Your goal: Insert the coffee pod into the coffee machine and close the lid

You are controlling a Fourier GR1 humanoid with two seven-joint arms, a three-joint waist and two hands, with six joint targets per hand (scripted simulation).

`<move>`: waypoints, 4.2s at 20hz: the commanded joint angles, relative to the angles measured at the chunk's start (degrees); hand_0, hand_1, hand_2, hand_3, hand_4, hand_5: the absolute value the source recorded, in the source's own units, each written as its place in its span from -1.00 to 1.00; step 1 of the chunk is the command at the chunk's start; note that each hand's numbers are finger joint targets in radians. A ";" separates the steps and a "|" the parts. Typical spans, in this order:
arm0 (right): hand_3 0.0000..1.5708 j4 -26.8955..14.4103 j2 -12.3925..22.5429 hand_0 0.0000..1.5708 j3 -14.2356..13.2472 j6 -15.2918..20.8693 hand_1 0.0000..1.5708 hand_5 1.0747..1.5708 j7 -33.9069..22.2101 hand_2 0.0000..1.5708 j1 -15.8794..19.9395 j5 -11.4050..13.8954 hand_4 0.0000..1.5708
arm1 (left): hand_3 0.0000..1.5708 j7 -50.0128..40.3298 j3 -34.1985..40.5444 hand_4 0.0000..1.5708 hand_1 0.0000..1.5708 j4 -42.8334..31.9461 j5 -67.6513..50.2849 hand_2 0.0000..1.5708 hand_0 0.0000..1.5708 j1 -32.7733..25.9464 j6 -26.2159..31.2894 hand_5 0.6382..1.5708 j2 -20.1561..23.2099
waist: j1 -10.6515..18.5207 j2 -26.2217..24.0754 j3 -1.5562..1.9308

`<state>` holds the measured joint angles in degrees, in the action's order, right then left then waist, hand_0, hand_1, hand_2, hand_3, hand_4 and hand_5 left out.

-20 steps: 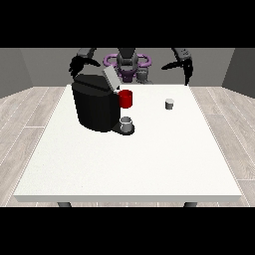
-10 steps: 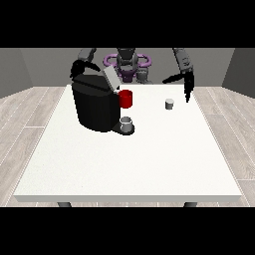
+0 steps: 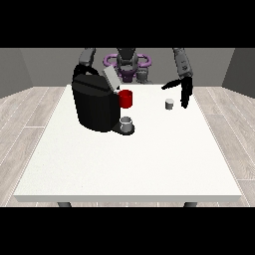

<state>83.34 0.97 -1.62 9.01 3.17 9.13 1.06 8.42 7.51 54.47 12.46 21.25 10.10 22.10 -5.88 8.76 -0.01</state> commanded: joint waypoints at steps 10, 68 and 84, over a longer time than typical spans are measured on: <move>-1.00 -5.63 -0.10 -1.00 -1.72 1.80 -1.00 1.00 0.77 -1.00 3.17 0.31 -0.51 | -0.38 2.73 -4.38 -1.00 -0.10 -9.76 10.90 -0.01 -0.10 3.17 -4.25 1.00 0.66 | 0.52 -0.03 0.00; -1.00 -9.49 1.93 -1.00 -0.35 -2.79 -1.00 1.00 3.51 -1.00 6.58 -2.34 -0.37 | 0.58 0.39 0.30 -0.35 0.62 -15.11 21.03 0.66 0.62 38.82 0.52 1.00 5.82 | -8.09 1.32 0.02; -1.00 -5.09 1.97 -1.00 -1.64 -0.41 -1.00 1.00 0.14 -1.00 11.25 -2.74 -0.34 | 0.59 -0.58 0.34 -0.38 0.66 -16.84 23.24 0.69 0.66 44.68 -2.16 1.00 5.12 | -10.57 6.41 0.02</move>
<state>79.05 2.08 -1.12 8.68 2.60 19.10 -0.55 7.12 8.14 37.40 35.33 65.78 8.58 27.95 -17.29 13.52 0.01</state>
